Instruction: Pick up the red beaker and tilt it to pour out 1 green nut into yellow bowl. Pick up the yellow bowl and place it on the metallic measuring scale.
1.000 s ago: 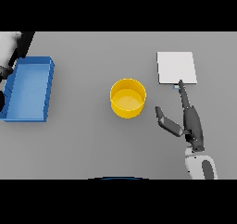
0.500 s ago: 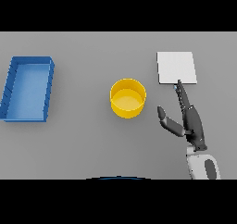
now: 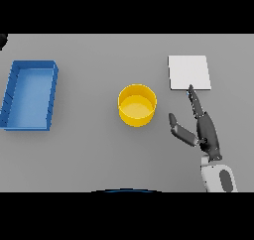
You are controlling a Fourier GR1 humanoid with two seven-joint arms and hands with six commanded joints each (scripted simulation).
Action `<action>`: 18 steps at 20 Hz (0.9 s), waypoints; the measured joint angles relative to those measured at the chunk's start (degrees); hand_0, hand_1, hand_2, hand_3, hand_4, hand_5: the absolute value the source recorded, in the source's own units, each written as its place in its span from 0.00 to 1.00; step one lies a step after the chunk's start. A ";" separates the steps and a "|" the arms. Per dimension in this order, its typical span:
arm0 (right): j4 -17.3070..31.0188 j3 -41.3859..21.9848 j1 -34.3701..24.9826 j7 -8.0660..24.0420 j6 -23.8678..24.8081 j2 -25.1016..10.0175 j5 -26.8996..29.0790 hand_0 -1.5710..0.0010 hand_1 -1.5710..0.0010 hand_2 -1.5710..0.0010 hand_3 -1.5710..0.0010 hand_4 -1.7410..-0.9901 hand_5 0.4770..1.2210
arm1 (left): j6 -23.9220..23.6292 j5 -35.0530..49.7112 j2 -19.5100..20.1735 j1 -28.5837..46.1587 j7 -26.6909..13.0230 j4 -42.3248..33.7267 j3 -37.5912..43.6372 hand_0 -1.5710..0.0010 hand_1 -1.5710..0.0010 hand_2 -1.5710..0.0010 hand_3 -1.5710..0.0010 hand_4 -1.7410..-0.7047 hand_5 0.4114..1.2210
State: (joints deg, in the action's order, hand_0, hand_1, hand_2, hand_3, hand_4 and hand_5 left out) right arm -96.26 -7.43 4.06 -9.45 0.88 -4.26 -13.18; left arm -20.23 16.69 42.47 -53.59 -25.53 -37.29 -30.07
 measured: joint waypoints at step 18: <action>1.84 0.52 -0.82 -0.64 -0.32 -0.03 0.94 1.00 1.00 1.00 1.00 0.79 0.27 | 4.24 15.00 11.52 20.33 -1.31 -30.36 -7.86 0.59 0.64 0.66 0.71 0.89 0.32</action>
State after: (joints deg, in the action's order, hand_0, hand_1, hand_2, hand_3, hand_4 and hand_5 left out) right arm -94.41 -6.90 3.24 -10.09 0.56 -4.29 -12.24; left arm -15.99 31.69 53.99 -33.26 -26.85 -67.65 -37.93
